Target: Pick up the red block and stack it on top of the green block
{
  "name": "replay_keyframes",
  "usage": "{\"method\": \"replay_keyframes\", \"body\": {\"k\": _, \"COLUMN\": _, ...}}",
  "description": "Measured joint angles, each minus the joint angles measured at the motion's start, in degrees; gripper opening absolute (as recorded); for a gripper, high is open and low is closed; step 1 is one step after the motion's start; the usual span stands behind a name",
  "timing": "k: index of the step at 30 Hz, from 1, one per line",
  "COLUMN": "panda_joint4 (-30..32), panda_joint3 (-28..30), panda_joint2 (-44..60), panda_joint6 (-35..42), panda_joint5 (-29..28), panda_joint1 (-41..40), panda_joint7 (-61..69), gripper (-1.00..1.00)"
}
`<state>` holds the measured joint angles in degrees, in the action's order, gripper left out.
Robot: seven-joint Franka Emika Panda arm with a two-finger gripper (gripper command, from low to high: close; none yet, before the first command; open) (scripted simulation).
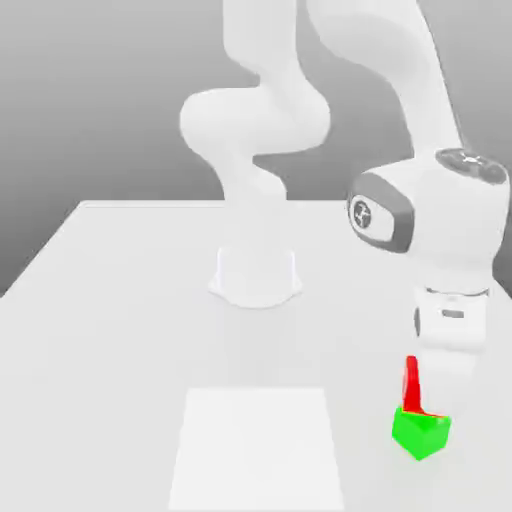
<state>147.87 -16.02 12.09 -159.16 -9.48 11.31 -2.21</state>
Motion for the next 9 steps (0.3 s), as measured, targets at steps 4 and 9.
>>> {"method": "replay_keyframes", "body": {"k": 4, "panda_joint4": -0.1, "panda_joint3": 0.5, "panda_joint2": 1.0, "panda_joint6": -0.8, "panda_joint5": -0.8, "panda_joint1": 0.4, "panda_joint7": -0.4, "gripper": 1.0}}
{"method": "replay_keyframes", "body": {"k": 9, "panda_joint4": 0.2, "panda_joint3": -1.9, "panda_joint2": -6.6, "panda_joint6": 5.9, "panda_joint5": 5.7, "panda_joint1": -0.4, "panda_joint7": 4.5, "gripper": 1.0}}
